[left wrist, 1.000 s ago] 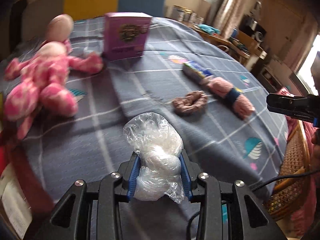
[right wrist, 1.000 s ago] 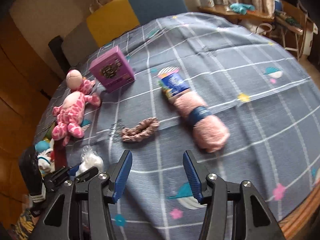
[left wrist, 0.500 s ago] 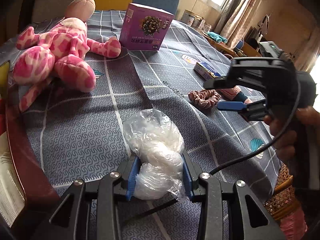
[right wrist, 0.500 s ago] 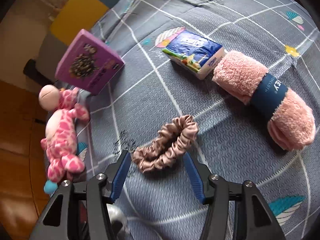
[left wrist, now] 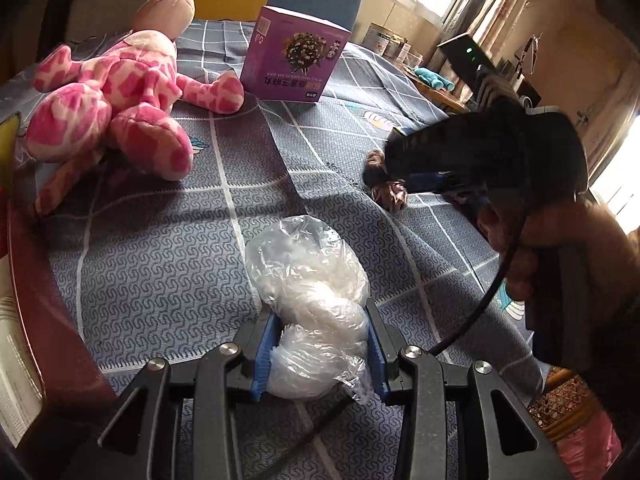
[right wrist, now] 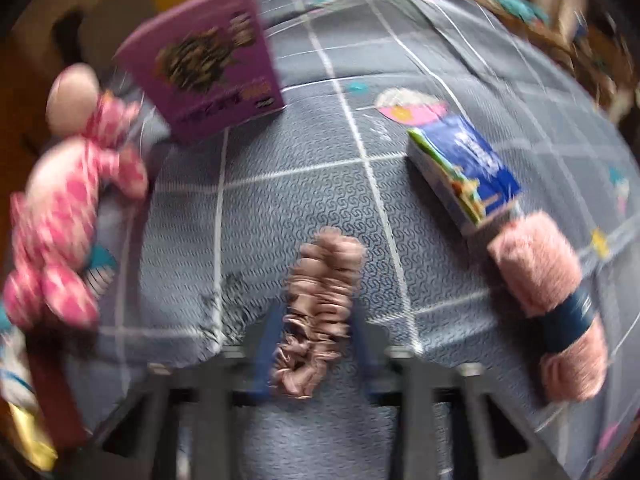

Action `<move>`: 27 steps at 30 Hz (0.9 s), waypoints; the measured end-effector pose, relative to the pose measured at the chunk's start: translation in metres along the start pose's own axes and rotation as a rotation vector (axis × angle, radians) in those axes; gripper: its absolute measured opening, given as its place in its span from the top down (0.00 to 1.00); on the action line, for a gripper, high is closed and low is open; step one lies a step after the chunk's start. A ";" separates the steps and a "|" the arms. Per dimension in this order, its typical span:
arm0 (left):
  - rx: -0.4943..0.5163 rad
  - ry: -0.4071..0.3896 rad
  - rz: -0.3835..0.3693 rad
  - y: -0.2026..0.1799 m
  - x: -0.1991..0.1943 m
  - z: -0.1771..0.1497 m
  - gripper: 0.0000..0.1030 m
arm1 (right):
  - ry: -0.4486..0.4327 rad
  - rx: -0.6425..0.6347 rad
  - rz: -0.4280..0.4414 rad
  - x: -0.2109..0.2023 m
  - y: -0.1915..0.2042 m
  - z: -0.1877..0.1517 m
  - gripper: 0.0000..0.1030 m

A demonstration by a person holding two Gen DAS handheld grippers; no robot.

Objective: Organize soft objects
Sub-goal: 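Grasp the brown satin scrunchie with the right gripper while the left gripper holds the plastic bag, then carry the clear plastic bag into the gold tray and open the left gripper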

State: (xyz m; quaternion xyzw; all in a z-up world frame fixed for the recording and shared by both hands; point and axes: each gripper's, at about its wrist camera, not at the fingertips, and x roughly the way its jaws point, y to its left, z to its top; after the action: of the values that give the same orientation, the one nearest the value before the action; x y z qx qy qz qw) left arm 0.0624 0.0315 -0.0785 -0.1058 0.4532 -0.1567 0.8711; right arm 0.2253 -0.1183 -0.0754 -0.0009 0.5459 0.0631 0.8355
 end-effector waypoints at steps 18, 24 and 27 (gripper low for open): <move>0.017 0.008 0.065 -0.009 0.000 0.005 0.66 | -0.154 -0.139 0.077 -0.005 -0.011 -0.034 0.80; 0.046 -0.076 0.072 -0.021 -0.045 0.009 0.66 | -0.228 -0.155 0.094 -0.004 -0.012 -0.039 0.80; 0.042 -0.150 0.090 -0.018 -0.084 0.013 0.66 | -0.233 -0.148 0.105 -0.003 -0.012 -0.037 0.80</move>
State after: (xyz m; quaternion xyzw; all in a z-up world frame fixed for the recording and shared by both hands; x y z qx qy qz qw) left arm 0.0247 0.0463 -0.0023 -0.0783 0.3876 -0.1186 0.9108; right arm 0.1921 -0.1334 -0.0887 -0.0267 0.4386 0.1465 0.8863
